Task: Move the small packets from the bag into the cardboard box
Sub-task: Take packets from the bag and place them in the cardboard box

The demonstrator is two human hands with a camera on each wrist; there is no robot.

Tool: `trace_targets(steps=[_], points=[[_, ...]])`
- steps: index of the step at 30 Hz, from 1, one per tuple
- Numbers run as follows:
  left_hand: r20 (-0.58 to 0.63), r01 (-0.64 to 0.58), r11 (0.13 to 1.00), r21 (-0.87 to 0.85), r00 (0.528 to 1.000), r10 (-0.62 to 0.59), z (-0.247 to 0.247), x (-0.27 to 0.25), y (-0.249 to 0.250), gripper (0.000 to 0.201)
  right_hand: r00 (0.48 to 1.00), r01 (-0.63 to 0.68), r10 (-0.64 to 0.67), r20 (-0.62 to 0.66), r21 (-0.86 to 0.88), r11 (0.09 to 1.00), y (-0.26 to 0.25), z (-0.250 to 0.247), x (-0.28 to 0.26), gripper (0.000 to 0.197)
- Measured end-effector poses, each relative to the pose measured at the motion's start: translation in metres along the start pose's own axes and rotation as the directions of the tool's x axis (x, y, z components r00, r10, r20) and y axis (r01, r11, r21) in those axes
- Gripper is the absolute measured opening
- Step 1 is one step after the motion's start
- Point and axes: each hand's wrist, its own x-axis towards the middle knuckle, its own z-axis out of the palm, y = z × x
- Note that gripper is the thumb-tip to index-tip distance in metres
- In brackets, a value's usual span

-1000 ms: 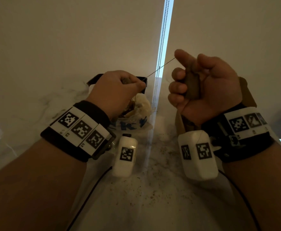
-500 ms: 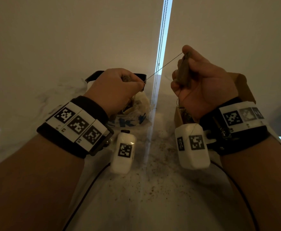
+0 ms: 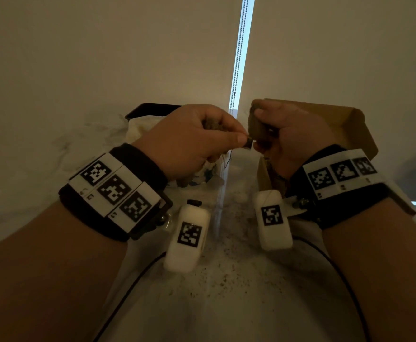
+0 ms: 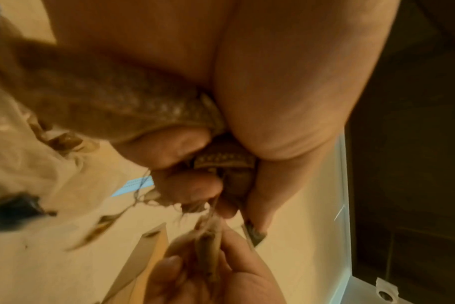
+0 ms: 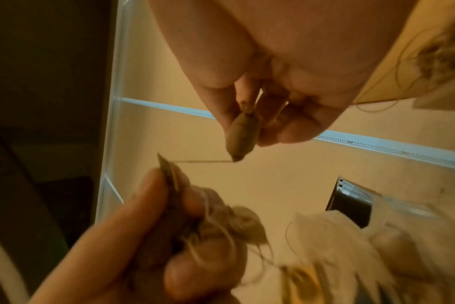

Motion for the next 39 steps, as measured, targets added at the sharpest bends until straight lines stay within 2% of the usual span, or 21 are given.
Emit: trace_targets(steps=[3, 7, 16, 20, 25, 32, 35, 39], points=[[-0.097, 0.023, 0.985, -0.169, 0.994, -0.04, 0.003, 0.001, -0.001, 0.005, 0.991, 0.03, -0.023, 0.135, -0.05, 0.998, -0.001, 0.008, -0.006, 0.015], [-0.166, 0.069, 0.969, -0.237, 0.98, -0.11, 0.004, 0.005, -0.004, 0.008, 0.964, 0.042, -0.037, 0.262, -0.016, 0.999, -0.004, 0.013, -0.01, 0.02], [-0.243, 0.114, 0.956, -0.27, 0.953, -0.182, 0.004, 0.008, -0.009, 0.009, 0.965, 0.02, -0.019, 0.262, 0.0, 1.0, -0.002, 0.014, -0.008, 0.016], [-0.225, 0.119, 0.952, -0.281, 0.956, -0.186, 0.004, 0.007, -0.008, 0.01, 0.957, 0.064, -0.038, 0.288, -0.082, 0.995, -0.005, 0.013, -0.011, 0.017], [-0.195, 0.14, 0.957, -0.254, 0.962, -0.192, 0.003, 0.007, -0.009, 0.019, 0.969, 0.091, -0.062, 0.239, -0.113, 0.989, -0.004, 0.013, -0.011, 0.018], [-0.079, 0.209, 0.961, -0.184, 0.971, -0.226, 0.001, 0.007, -0.013, 0.02, 0.973, 0.109, -0.075, 0.22, -0.144, 0.984, -0.002, 0.008, -0.005, 0.02], [-0.03, 0.247, 0.943, -0.223, 0.965, -0.26, 0.001, 0.007, -0.012, 0.024, 0.976, 0.119, -0.087, 0.202, -0.152, 0.981, -0.002, 0.007, -0.003, 0.021], [-0.005, 0.264, 0.932, -0.249, 0.962, -0.274, -0.002, 0.007, -0.011, 0.017, 0.978, 0.131, -0.094, 0.185, -0.199, 0.971, -0.002, 0.007, -0.005, 0.022]])
